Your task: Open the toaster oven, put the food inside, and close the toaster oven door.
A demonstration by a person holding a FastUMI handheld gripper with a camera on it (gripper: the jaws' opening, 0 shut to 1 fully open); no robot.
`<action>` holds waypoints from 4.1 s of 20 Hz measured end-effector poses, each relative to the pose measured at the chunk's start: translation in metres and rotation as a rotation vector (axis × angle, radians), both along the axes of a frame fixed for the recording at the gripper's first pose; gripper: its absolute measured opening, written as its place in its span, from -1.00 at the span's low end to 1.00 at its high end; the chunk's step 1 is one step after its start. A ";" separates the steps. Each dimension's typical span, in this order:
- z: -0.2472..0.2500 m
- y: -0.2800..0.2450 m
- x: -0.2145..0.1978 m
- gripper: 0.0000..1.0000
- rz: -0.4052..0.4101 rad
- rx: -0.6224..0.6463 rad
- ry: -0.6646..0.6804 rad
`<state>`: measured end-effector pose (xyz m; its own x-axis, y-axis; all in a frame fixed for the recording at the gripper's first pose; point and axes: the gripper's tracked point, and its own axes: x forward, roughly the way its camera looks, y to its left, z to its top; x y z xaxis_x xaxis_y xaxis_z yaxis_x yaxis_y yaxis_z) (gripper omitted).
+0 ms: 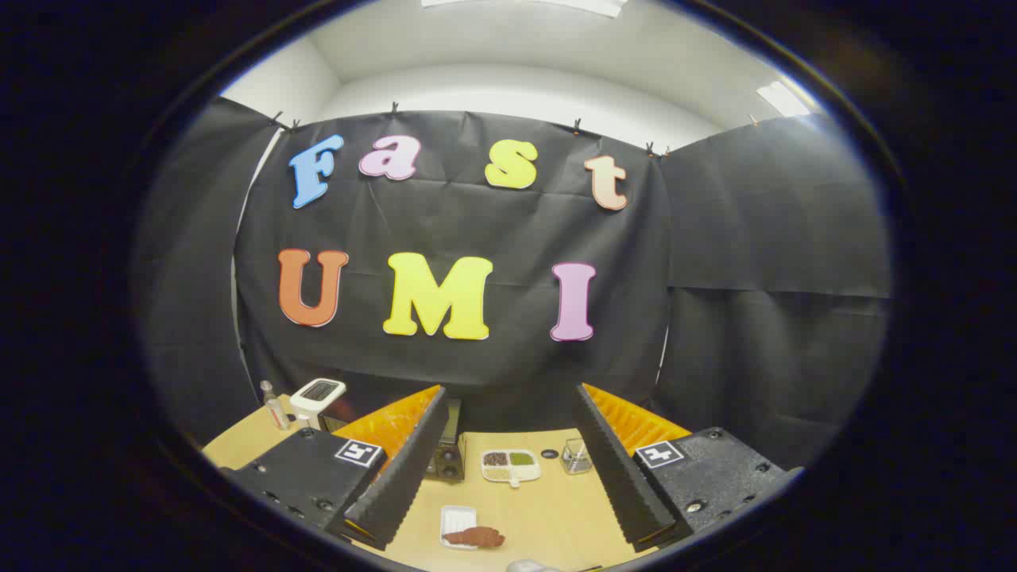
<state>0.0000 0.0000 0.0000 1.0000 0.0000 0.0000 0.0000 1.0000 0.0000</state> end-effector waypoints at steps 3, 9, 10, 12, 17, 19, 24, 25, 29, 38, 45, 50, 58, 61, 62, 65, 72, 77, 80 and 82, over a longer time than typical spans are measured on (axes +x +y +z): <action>-0.003 -0.001 0.001 1.00 -0.009 0.001 0.011; -0.002 0.009 0.004 1.00 -0.002 0.001 0.013; -0.004 0.013 0.005 1.00 0.006 -0.001 0.013; -0.005 0.015 0.007 1.00 0.012 -0.006 0.016; -0.011 0.019 0.011 1.00 0.016 -0.007 0.028; -0.014 0.023 0.015 1.00 0.016 -0.014 0.030; -0.026 0.039 0.029 1.00 0.036 -0.011 0.043; -0.028 0.044 0.033 1.00 0.039 -0.012 0.042; -0.044 0.066 0.056 1.00 0.037 0.017 0.043; -0.119 0.193 0.152 1.00 0.139 0.033 0.085; -0.207 0.278 0.243 1.00 0.172 0.013 0.208; -0.253 0.296 0.269 1.00 0.167 0.047 0.293; -0.260 0.293 0.236 1.00 0.165 0.037 0.321; -0.271 0.288 0.213 1.00 0.168 0.065 0.351; -0.275 0.287 0.205 1.00 0.169 0.065 0.364; -0.291 0.285 0.182 1.00 0.167 0.028 0.393; -0.335 0.282 0.145 1.00 0.192 0.004 0.472; -0.362 0.279 0.126 1.00 0.197 -0.038 0.502; -0.385 0.278 0.117 1.00 0.201 -0.002 0.557; -0.399 0.278 0.113 1.00 0.212 0.004 0.591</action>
